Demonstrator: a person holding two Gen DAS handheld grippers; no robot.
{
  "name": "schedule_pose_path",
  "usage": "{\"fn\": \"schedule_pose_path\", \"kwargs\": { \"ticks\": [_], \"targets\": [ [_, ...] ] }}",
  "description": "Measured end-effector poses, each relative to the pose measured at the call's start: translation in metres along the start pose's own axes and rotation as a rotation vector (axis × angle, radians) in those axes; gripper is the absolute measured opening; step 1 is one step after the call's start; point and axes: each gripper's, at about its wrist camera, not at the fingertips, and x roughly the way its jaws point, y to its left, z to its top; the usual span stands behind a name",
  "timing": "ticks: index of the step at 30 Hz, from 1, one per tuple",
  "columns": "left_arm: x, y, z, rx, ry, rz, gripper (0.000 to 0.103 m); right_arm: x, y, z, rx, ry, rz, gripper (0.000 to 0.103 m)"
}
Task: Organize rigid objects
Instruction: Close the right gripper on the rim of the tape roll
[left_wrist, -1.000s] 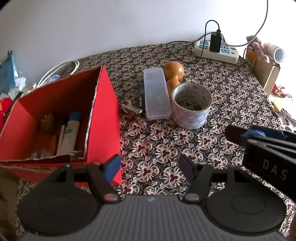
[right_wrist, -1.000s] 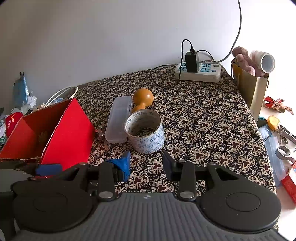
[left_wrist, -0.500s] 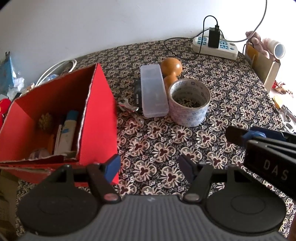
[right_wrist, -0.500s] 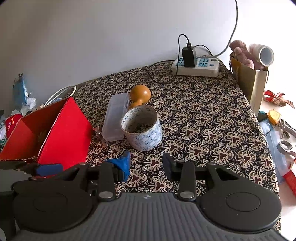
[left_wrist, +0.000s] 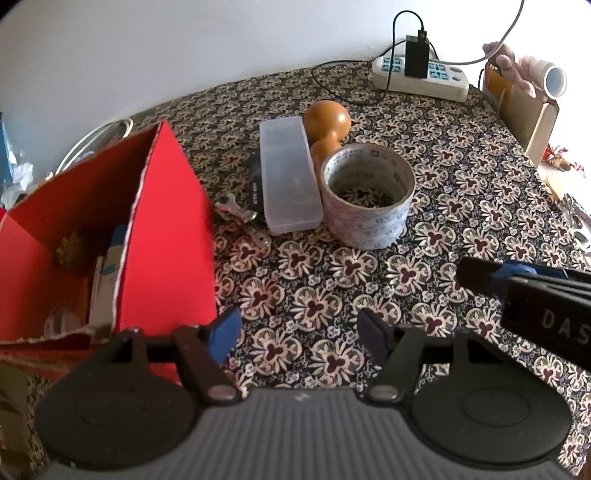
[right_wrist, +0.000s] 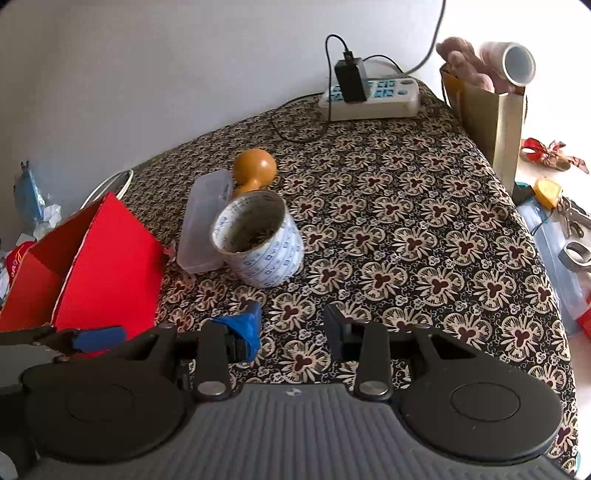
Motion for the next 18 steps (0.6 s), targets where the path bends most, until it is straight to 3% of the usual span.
{"fn": "schedule_pose_path", "kwargs": {
  "ticks": [10, 15, 18],
  "targets": [
    [0.014, -0.010, 0.039, 0.047, -0.051, -0.002, 0.069, 0.021, -0.008, 0.034, 0.008, -0.061, 0.051, 0.020],
    [0.030, -0.003, 0.056, 0.002, -0.060, -0.088, 0.069, 0.041, -0.017, 0.066, 0.036, -0.086, 0.067, 0.020],
    [0.041, 0.000, 0.060, -0.027, -0.060, -0.137, 0.069, 0.060, -0.024, 0.079, 0.070, -0.058, 0.095, 0.020]
  ]
}}
